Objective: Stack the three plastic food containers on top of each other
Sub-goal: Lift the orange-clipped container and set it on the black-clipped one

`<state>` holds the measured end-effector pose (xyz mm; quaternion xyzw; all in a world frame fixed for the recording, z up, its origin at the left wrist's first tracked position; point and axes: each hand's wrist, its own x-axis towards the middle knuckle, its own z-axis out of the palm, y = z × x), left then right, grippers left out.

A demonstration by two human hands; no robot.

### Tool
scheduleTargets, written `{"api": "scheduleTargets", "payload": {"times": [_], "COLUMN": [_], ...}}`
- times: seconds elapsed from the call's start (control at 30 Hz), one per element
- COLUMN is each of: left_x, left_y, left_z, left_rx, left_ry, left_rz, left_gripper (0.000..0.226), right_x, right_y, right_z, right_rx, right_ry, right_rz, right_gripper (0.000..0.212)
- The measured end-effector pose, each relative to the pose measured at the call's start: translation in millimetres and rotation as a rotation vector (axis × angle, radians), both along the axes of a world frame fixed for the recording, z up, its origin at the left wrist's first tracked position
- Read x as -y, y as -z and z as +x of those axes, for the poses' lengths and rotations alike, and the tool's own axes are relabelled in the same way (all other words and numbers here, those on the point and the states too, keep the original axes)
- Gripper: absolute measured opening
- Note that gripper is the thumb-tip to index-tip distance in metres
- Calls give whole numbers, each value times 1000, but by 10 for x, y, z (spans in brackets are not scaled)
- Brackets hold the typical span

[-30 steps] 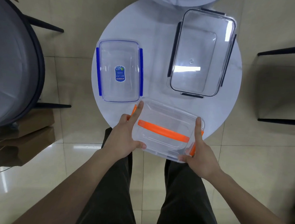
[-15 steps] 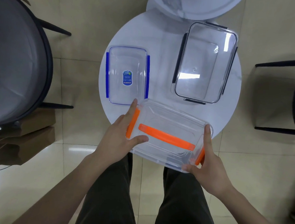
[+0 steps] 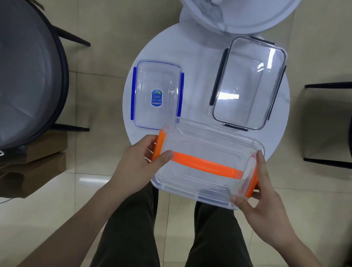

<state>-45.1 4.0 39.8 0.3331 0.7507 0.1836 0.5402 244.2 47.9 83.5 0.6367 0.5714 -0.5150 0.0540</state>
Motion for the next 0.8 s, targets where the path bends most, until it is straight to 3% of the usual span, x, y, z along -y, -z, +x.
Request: {"api": "scheduleTargets", "payload": {"times": [0.17, 0.37, 0.57, 0.8], "left_x": [-42, -137, -234, -280], "left_y": [-68, -202, -242, -240], "left_z": [16, 66, 90, 221], "left_rx": [87, 224, 342, 361], "left_ry": [-112, -249, -360, -449], "left_rz": [-12, -26, -90, -114], "left_gripper": [21, 43, 23, 30], "right_x": [-103, -289, -369, -336], "right_y": [-47, -105, -137, -98], "right_z": [46, 59, 16, -60], "right_rx": [-77, -123, -169, -287], "right_ry": [150, 215, 411, 702], "right_rz": [93, 156, 202, 102], "right_gripper": [91, 64, 38, 46]}}
